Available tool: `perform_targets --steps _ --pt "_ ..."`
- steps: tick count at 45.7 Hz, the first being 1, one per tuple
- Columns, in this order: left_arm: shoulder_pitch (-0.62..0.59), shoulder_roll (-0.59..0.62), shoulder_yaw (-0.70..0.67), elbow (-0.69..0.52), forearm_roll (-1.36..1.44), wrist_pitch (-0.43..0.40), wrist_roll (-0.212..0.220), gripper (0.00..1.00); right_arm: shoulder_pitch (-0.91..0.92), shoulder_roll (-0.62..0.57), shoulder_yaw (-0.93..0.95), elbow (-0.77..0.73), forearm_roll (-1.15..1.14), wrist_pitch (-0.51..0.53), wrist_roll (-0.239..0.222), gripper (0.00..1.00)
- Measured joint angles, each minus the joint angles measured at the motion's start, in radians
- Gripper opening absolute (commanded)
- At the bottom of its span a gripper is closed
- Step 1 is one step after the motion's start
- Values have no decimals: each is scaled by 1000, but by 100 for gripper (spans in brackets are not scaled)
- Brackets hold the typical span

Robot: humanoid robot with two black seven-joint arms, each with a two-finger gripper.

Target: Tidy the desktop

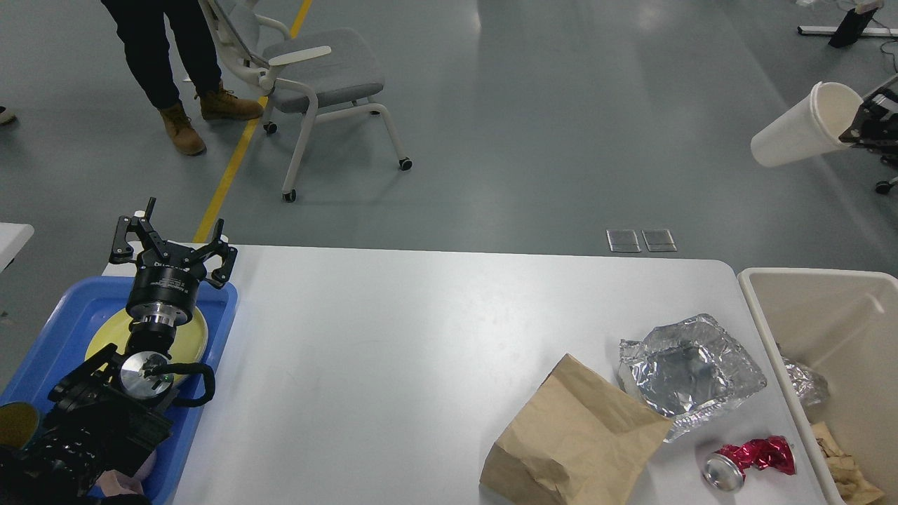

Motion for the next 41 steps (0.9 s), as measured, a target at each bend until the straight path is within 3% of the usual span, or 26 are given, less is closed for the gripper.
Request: perform_targets --steps 6,14,20,21,22,25,27,28,41 --pt "0 0 0 0 0 0 0 96 -141 6 8 -102 5 -40 -1 0" --pt "0 0 0 0 0 0 0 96 -431 21 19 -202 28 -199 -1 0" --pt "0 0 0 0 0 0 0 96 -630 81 43 -281 75 -261 0 0" --pt "0 0 0 0 0 0 0 96 -670 95 52 -301 82 -265 1 5" --pt "0 0 0 0 0 0 0 96 -746 116 76 -342 94 -269 1 16" --pt "0 0 0 0 0 0 0 96 -817 133 110 -382 100 -271 1 68" --pt "0 0 0 0 0 0 0 96 -872 144 143 -412 102 -273 1 94" --pt "0 0 0 0 0 0 0 96 -893 148 158 -424 102 -273 1 99" --pt "0 0 0 0 0 0 0 96 -975 157 268 -503 103 -278 1 99"
